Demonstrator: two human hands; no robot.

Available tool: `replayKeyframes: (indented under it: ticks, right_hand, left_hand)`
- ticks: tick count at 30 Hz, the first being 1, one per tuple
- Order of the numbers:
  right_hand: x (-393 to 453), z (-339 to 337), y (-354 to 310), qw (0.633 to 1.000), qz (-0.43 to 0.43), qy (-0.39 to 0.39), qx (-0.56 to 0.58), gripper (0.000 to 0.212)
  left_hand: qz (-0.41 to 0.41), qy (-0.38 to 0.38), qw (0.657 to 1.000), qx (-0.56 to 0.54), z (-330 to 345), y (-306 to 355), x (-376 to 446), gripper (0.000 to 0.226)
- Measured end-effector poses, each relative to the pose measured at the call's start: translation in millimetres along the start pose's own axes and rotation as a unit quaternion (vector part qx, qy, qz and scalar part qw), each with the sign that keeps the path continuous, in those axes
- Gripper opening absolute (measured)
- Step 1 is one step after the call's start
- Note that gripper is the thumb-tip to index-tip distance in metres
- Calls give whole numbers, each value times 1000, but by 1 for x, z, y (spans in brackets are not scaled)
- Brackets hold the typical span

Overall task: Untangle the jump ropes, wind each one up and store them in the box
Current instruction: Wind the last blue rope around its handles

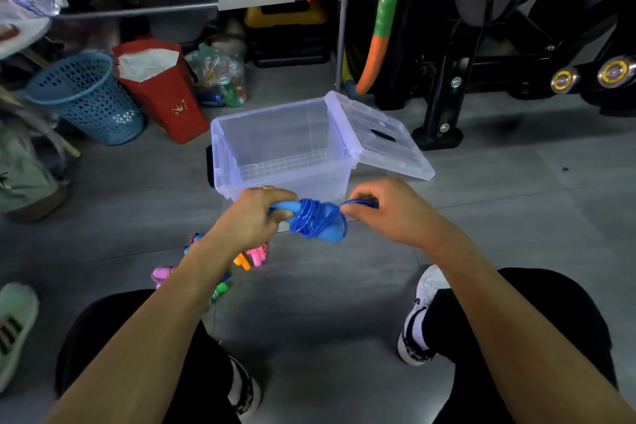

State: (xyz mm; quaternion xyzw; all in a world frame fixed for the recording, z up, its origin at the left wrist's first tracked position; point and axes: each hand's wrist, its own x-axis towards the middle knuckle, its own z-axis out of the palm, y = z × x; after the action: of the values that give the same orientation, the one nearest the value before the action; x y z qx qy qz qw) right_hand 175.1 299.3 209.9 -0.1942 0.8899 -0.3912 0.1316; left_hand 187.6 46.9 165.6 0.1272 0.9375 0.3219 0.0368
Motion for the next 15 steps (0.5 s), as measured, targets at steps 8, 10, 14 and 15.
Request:
replayKeyframes:
  ticks: [8,10,14,15]
  right_hand:
    - [16,4,28,985,30,58,159,23]
    - [17,11,31,981,38,33,187,22]
    - [16,19,31,947,55,-35,316,29]
    - [14,19,28,947,54,-40,314,36]
  left_hand:
    - [-80,-102,946,-296,-23,16,-9,31]
    - [-92,-99,923,-361,-24,21,-11,31]
    - [-99,-124,885,-437,-17,29,-13,50]
    - [-100,-126,876,-455,-15,31,-13,49]
